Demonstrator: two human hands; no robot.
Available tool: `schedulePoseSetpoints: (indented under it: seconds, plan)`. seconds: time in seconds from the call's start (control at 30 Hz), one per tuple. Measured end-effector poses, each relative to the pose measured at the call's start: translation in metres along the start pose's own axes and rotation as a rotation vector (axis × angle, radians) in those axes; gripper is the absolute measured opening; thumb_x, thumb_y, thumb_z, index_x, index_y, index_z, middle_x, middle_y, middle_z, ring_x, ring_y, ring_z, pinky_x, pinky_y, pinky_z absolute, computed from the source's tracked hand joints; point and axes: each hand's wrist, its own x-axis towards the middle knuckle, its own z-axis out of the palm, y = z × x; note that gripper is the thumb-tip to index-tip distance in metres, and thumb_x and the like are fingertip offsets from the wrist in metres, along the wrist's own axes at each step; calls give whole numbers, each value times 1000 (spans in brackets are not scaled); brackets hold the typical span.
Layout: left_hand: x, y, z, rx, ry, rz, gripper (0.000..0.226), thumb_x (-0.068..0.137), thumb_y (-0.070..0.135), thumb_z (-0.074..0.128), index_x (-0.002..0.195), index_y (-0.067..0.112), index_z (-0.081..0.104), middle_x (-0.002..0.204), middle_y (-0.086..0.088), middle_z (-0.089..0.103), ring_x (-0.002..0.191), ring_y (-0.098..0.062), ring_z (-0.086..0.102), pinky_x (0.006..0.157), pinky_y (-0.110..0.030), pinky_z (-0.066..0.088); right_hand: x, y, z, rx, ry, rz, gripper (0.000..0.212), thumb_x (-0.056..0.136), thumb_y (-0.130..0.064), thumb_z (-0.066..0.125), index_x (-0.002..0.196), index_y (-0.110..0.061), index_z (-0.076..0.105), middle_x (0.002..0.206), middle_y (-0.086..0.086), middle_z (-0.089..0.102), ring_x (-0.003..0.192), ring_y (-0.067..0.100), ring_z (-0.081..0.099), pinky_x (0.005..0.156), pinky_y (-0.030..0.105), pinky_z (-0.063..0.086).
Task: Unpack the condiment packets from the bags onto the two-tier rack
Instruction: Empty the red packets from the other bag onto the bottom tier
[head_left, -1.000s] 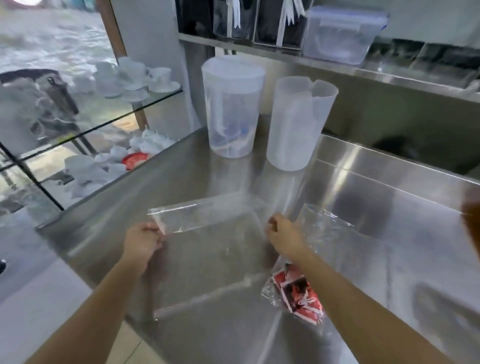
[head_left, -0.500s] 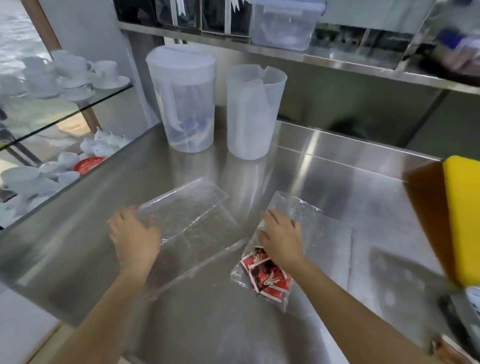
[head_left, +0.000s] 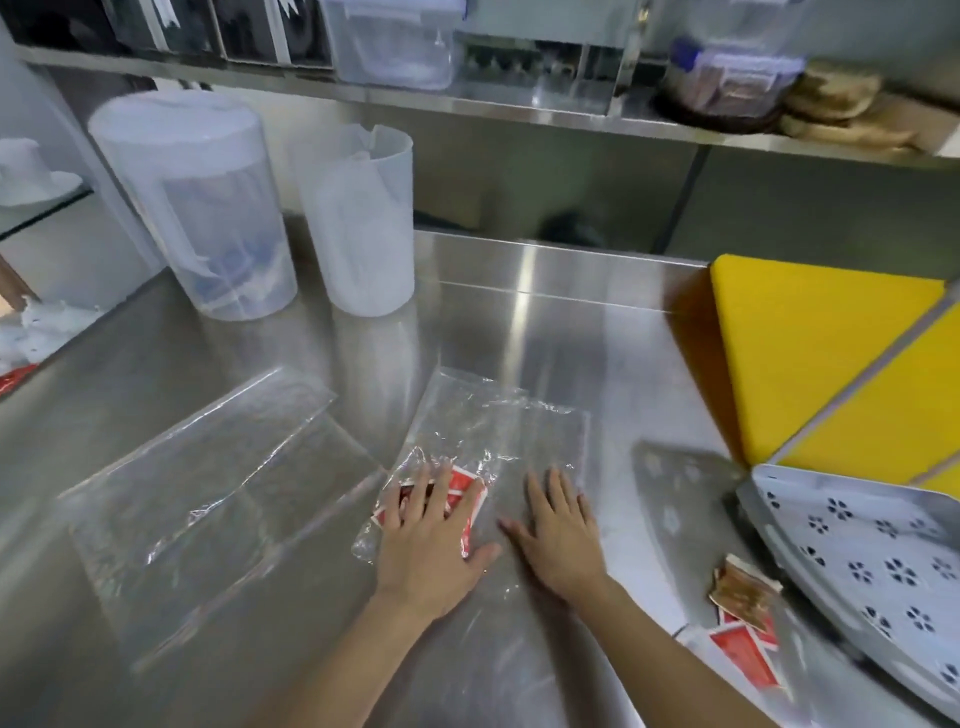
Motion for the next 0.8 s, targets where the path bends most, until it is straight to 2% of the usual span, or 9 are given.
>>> schedulePoseSetpoints:
  seconds: [0.07,0.13,0.2,0.3,0.5,0.6,0.7,0.77,0.8]
  plan:
    - [0,4,-2,21,19,-15,52,69,53,49,116,32,57,126,-6,62,117,-32,57,103,-53,31,-5,6,0,53,133,-86,56,89,-50,32,127,-13,49,138,8,47,132,25,39,114,39,27]
    - [2,8,-4,2,23,-25,42,67,38,59,107,28,63,120,-5,65,112,-32,60,94,-54,46,-13,9,0,74,293,-149,5,79,-13,57,81,-15,60,89,0,62,88,23,61,79,27,48]
    - [3,11,-5,-34,42,-13,35,72,31,54,105,24,64,118,-2,65,110,-30,60,90,-51,49,-20,9,-3,116,270,-90,11,71,-4,55,67,-14,55,74,2,61,72,25,60,63,24,38]
    - [6,16,-17,-164,57,-32,36,86,29,40,119,26,55,126,5,58,116,-23,54,94,-39,44,-21,11,-24,326,252,73,13,86,-10,46,79,-9,58,87,12,66,83,33,59,71,36,43]
    - [14,26,-63,-325,231,-213,37,89,27,47,125,19,48,122,-7,56,108,-33,55,85,-40,44,-26,-16,-107,476,307,-135,24,94,-20,45,72,-13,44,71,6,50,70,27,47,64,32,30]
    - [10,42,-84,-597,371,-36,57,78,52,45,124,18,49,120,-5,58,109,-25,55,90,-38,44,-28,-30,-143,536,329,-146,23,92,-21,48,71,-10,48,67,8,54,72,33,58,66,35,41]
    - [-4,67,-107,-997,-46,193,99,60,66,62,141,39,12,147,11,28,133,-4,31,109,-30,31,-33,-38,-172,573,343,-134,28,92,-20,48,67,-10,48,62,10,56,60,31,61,57,30,49]
    - [-9,83,-109,-693,-81,246,118,64,59,69,143,35,-15,154,12,12,139,-9,23,112,-33,27,-36,-38,-184,613,335,-120,31,92,-18,48,61,-14,44,56,5,55,46,22,58,43,18,43]
    - [-10,89,-109,-542,15,211,112,72,49,67,143,31,-17,153,5,23,134,-17,34,105,-31,33,-37,-38,-186,625,333,-120,31,92,-18,49,61,-16,45,54,3,54,42,16,56,41,16,41]
